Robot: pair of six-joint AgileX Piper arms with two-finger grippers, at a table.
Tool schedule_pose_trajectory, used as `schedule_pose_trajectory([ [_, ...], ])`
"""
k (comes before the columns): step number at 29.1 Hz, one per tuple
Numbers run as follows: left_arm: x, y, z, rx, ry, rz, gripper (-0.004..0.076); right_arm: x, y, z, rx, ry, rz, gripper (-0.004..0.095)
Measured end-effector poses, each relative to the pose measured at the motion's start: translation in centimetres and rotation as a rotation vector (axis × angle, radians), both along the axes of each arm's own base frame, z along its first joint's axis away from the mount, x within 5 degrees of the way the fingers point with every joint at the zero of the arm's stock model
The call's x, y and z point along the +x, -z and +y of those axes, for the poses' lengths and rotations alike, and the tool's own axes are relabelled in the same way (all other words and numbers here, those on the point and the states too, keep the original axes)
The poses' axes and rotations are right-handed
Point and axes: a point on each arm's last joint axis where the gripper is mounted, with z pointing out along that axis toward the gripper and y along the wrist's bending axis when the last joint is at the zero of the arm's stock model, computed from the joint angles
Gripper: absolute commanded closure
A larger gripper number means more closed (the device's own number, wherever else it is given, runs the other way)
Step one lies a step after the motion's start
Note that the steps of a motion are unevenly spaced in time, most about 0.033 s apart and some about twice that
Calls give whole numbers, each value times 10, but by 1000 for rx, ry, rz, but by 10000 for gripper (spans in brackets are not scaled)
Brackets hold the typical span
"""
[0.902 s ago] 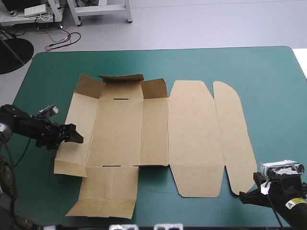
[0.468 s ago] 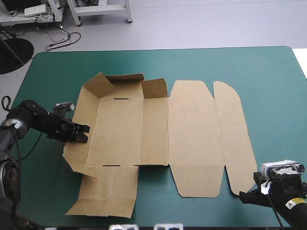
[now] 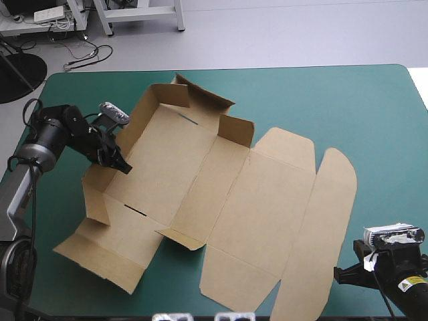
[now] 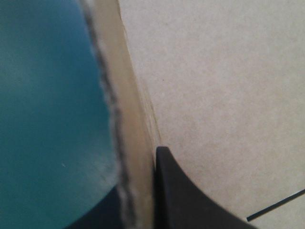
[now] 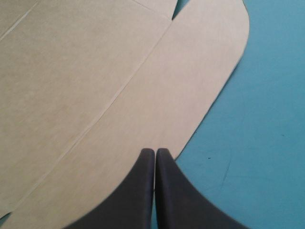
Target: Fold the box
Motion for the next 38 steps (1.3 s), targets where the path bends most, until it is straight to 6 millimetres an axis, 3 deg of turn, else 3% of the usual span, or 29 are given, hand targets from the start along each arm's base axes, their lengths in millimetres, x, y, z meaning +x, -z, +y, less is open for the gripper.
schedule_pose_trajectory([
  [8, 9, -57, -61, 218, 255, -323, 734, 0, 0, 0, 0, 0, 0, 913],
  [14, -5, -84, -122, 296, 460, -519, 734, 0, 0, 0, 0, 1, -3, 913],
  [20, -37, -86, -176, 327, 652, -581, 734, 1, -1, -1, -1, 7, -20, 913],
  [24, -55, -87, -200, 313, 736, -606, 734, 3, -3, -1, -3, 19, -50, 913],
  [27, -61, -83, -210, 306, 773, -624, 734, 4, -5, -2, 8, 35, -69, 913],
  [32, -64, -57, -219, 351, 804, -661, 734, 6, -10, -3, 32, 69, -108, 913],
  [38, -76, -31, -231, 461, 753, -803, 734, 17, -50, -6, 78, 120, -195, 913],
])
